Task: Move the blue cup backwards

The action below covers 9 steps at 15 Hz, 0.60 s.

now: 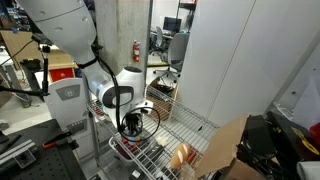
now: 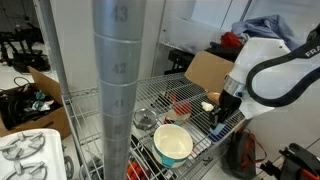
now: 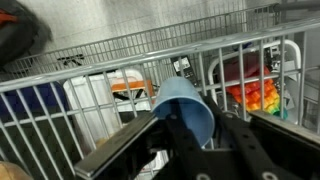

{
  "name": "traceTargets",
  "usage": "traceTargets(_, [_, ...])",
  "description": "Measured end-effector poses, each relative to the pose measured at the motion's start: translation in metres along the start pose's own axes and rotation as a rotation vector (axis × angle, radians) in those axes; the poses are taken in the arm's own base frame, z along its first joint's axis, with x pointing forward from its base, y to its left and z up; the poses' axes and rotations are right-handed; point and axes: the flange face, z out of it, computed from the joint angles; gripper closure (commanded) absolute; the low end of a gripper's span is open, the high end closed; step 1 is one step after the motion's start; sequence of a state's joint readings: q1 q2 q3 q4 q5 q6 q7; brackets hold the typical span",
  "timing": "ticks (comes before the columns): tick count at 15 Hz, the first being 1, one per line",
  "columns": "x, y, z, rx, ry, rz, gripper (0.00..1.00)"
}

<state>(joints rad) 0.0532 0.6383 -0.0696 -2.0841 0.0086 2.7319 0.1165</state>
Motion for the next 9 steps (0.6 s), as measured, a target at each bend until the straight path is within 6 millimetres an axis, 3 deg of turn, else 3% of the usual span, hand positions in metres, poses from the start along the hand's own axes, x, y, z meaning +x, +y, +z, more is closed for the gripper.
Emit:
traceTargets(3, [0.01,0.008,-0.007,-0.009,0.007,0.036,1.0])
traceTargets(5, [0.028,0.008,-0.019,-0.007,0.007,0.072,0.99])
traceTargets(9, [0.09,-0.008,-0.062,0.055,0.058,0.228,0.99])
